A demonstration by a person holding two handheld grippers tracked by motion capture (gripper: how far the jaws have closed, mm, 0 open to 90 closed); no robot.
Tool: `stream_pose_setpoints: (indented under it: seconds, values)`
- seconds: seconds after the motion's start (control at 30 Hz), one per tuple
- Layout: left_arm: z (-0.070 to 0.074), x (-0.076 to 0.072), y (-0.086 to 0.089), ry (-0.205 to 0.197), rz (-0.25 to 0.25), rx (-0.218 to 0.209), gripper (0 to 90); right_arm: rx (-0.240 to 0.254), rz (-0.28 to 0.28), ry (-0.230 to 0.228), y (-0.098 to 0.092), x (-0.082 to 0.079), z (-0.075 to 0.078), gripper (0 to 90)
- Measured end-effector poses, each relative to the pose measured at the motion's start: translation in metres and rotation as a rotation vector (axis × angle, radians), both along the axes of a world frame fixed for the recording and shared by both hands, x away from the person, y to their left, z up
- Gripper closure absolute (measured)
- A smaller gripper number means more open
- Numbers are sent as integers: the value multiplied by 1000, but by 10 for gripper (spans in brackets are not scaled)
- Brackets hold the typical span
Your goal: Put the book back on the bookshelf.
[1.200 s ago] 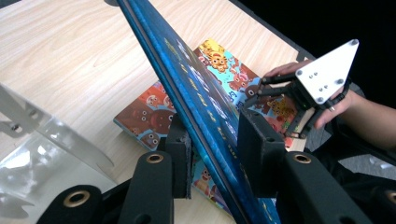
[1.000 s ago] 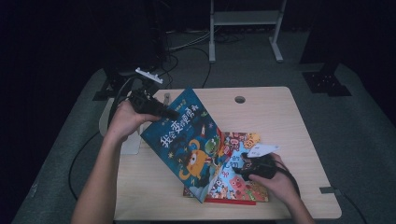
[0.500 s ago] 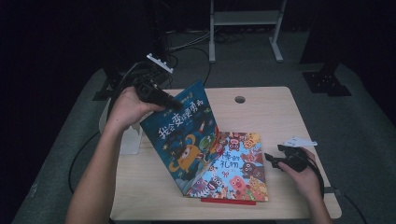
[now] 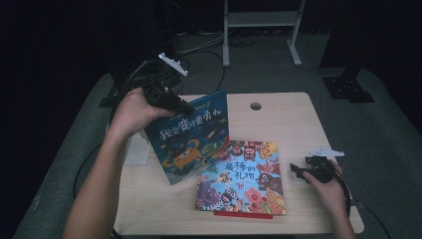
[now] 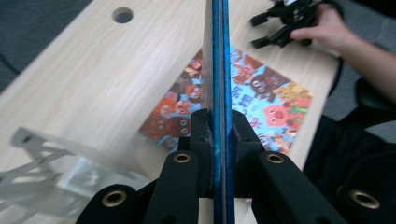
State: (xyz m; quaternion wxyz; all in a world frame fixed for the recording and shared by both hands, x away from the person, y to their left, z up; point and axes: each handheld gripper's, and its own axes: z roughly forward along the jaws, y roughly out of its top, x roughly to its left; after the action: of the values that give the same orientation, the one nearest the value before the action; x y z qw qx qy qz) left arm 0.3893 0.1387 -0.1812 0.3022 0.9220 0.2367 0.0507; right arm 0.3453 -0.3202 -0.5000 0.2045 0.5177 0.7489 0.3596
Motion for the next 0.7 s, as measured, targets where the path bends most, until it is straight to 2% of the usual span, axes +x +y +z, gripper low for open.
stream_pose_setpoints:
  seconds: [0.13, 0.23, 0.3, 0.37, 0.47, 0.57, 0.6, 0.63, 0.7]
  values:
    - [1, 0, 6, 4, 10, 0, 823, -1, -10, -4, -1, 1, -2, 259]
    - [3, -1, 20, 4, 29, -31, 823, -7, -13, -10, -1, 2, -3, 238]
    - [3, -2, 23, 0, 35, -35, 823, -12, -15, -7, 0, 2, -3, 225]
    - [6, -5, 35, -4, 56, -34, 823, -55, -9, -8, 4, 2, -3, 184]
    - [8, -7, 44, -3, 69, -32, 823, -57, -9, -4, 6, 3, -3, 165]
    - [12, -13, 63, -14, 101, -36, 822, -57, -10, -3, 6, 4, -3, 164]
    - [12, -13, 63, -14, 101, -36, 822, -57, -10, -3, 6, 4, -3, 164]
    - [14, -16, 73, -16, 118, -37, 822, -56, -11, -2, 7, 4, -3, 164]
    - [15, -18, 78, -14, 126, -39, 822, -56, -11, -2, 7, 4, -3, 164]
